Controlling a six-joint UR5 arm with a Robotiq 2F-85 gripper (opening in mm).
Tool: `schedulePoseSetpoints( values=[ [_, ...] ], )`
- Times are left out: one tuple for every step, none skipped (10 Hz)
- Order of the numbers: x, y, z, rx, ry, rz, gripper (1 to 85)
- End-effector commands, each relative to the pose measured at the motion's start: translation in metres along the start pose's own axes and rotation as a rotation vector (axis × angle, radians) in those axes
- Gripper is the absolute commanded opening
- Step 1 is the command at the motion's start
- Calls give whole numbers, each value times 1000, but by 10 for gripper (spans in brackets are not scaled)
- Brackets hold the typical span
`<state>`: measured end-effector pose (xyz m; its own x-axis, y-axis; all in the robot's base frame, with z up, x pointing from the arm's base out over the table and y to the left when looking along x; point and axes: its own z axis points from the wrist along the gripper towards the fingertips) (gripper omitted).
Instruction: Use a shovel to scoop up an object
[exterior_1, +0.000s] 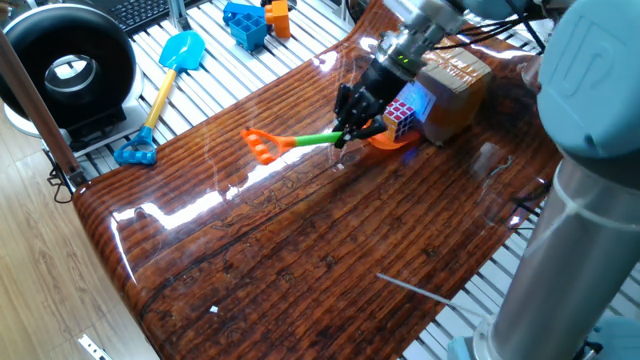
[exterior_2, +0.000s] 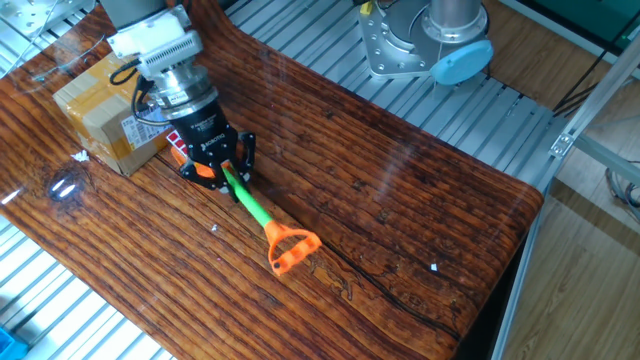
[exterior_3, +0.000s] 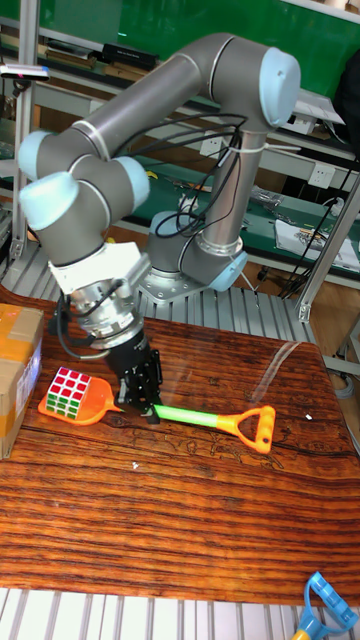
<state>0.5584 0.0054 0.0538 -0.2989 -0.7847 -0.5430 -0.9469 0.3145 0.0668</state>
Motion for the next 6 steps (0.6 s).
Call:
schedulePoseSetpoints(
  values=[
    [-4,-4,-1,33,62,123,10],
    [-5,-6,-2,45,75,193,10],
    [2,-13,-4,73,98,255,10],
    [11,-19,-6,90,131,308,10],
    [24,-33,-9,122,167,339,10],
    [35,-47,-12,156,189,378,10]
  ],
)
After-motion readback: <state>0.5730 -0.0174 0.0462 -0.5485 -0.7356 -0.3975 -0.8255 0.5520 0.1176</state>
